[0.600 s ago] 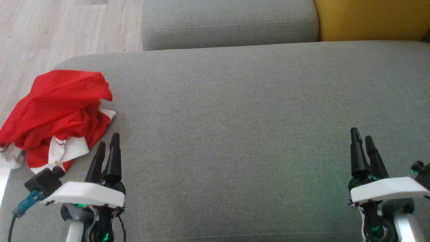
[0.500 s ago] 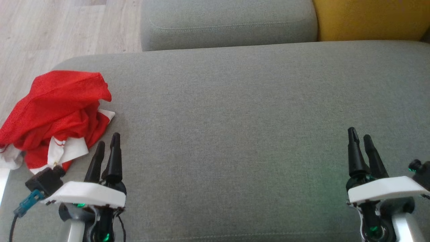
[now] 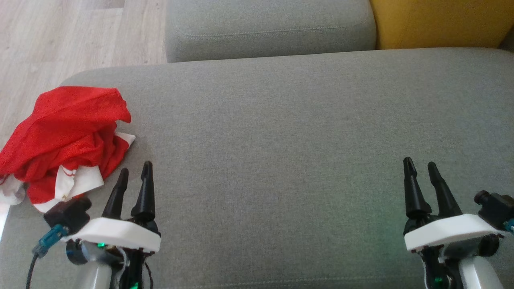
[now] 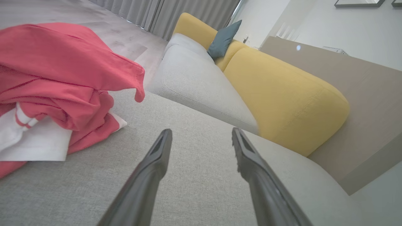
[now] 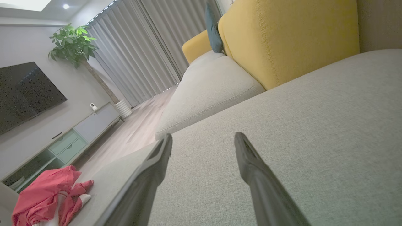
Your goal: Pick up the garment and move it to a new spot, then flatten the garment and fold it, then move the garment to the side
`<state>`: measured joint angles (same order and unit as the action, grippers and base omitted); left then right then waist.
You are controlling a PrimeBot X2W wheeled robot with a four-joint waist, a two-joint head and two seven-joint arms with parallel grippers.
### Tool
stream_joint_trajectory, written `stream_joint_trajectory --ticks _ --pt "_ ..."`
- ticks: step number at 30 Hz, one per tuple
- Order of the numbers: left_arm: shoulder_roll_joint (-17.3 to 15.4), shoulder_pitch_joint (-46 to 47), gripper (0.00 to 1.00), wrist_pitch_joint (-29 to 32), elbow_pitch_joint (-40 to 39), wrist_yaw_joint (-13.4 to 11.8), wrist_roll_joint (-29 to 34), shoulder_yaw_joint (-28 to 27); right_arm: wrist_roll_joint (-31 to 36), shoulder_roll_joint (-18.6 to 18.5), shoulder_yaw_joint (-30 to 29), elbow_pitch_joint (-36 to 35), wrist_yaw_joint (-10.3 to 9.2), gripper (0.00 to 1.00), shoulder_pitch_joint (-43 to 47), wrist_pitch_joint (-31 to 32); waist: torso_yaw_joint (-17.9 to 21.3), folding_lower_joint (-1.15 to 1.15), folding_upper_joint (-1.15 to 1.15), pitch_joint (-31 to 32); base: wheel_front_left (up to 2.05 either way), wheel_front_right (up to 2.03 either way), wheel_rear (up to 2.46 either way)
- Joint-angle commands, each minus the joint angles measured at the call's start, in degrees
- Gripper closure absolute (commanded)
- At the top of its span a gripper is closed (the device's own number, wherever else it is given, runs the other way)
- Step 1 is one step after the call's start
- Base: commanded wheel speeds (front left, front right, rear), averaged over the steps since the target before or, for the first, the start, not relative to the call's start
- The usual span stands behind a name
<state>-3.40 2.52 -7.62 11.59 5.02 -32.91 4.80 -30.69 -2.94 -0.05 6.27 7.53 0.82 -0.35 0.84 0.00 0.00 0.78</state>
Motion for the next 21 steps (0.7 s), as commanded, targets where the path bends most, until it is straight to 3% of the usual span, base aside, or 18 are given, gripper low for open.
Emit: stream_joint_trajectory --ticks 1,21 --pt "-1.17 2.11 0.0 -0.88 -1.55 -0.46 2.24 -1.06 2.18 -0.47 1.37 -2.45 -0.03 0.0 -1.41 -0.79 0.03 0.0 0.0 0.0 0.0 0.0 0.0" --pt "-1.51 2.5 0.0 -4.24 -0.22 -1.38 15.53 -0.18 16.09 -0.02 2.98 -3.77 -0.04 0.0 -0.69 -2.67 -0.16 0.0 0.0 -0.4 0.0 0.0 0.0"
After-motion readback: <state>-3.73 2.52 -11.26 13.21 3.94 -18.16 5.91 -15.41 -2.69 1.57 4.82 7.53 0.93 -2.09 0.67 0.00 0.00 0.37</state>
